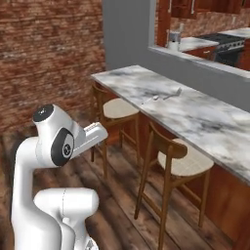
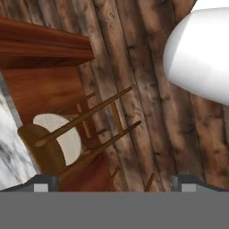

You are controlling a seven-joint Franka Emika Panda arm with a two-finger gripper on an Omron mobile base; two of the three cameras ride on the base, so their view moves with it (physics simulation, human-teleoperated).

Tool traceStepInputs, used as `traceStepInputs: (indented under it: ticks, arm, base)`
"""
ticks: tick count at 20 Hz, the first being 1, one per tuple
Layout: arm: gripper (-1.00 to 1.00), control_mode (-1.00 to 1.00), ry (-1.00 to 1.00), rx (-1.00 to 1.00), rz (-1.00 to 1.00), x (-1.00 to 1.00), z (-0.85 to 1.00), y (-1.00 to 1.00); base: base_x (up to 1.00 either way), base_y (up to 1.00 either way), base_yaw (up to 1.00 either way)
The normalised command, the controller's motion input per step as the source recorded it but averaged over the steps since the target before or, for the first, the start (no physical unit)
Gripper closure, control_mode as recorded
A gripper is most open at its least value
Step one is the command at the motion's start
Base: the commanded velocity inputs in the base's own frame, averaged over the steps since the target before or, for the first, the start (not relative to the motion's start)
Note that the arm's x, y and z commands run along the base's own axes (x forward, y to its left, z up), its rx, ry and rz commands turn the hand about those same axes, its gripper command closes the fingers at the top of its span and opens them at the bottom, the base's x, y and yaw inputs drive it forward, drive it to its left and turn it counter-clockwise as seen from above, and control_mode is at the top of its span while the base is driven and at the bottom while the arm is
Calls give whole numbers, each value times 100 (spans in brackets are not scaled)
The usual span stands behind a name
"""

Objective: Organize the utensils by type. Pick up the wooden spoons from the counter and place them in the open cabinet. Then pick up the metallic utensils from the counter and place them in the open drawer.

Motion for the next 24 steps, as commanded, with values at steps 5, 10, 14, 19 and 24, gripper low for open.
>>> traceStepInputs:
  ticks: [5, 10, 14, 19, 24]
  arm:
    - [-100, 100, 0, 0, 0, 0, 0, 0]
    - [-100, 100, 0, 0, 0, 0, 0, 0]
    - [-100, 100, 0, 0, 0, 0, 0, 0]
    - [-100, 100, 0, 0, 0, 0, 0, 0]
    - [-100, 100, 0, 0, 0, 0, 0, 0]
  base:
    - [27, 77, -32]
    - [32, 44, -24]
    - [46, 62, -16]
    - [36, 55, -27]
    - [26, 46, -33]
